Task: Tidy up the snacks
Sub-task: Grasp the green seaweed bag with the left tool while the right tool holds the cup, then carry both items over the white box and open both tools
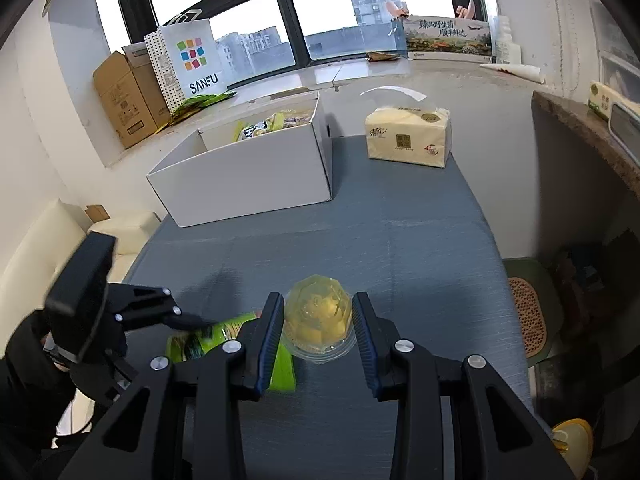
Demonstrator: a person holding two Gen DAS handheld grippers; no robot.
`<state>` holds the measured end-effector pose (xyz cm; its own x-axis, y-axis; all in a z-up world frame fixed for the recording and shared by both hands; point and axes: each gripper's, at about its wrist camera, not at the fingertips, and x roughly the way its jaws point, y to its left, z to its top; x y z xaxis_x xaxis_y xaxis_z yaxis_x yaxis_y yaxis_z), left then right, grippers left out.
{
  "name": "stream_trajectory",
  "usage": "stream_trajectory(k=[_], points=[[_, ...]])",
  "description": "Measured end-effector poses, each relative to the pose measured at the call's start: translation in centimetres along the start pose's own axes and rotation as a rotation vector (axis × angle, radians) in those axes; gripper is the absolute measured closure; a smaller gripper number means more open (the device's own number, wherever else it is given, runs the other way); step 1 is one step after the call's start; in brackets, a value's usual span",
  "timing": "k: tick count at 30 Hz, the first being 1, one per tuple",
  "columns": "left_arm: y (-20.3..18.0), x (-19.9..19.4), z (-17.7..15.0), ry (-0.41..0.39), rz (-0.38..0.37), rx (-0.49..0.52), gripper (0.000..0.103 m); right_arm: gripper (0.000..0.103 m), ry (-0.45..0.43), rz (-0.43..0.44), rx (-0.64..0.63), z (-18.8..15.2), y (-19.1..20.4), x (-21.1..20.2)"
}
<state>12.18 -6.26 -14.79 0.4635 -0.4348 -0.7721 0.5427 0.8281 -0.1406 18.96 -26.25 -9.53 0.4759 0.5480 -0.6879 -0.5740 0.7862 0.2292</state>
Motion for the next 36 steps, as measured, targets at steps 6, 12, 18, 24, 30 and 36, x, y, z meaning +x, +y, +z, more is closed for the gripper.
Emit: stream_trajectory(k=[6, 12, 18, 24, 30, 36], points=[[2.5, -6.7, 0.1, -0.24, 0.138, -0.204, 0.038, 0.064, -0.008, 0.006, -0.021, 0.3, 1.1, 0.6], [6.0, -14.4, 0.5, -0.484, 0.296, -0.382, 0.038, 0.064, -0.035, 0.071, -0.042, 2.3, 3.0, 2.1], [12.5, -17.3, 1.8, -0.616, 0.347, -0.606, 0.038, 0.064, -0.075, 0.165, -0.058, 8.1, 5.6, 4.4], [19.5, -16.1, 4.3, -0.6, 0.349, -0.712, 0.038, 0.064, -0.11, 0.202, -0.056, 16.5, 7.7, 8.6], [24.7, -14.2, 7.0, -0.53, 0.424, -0.727, 0.036, 0.064, -0.089, 0.23, 0.02, 23.4, 6.6, 14.9], [26.2, -12.8, 7.9, -0.437, 0.484, -0.687, 0.0, 0.0, -0.071, 0.22, 0.083, 26.3, 5.5, 18.3]])
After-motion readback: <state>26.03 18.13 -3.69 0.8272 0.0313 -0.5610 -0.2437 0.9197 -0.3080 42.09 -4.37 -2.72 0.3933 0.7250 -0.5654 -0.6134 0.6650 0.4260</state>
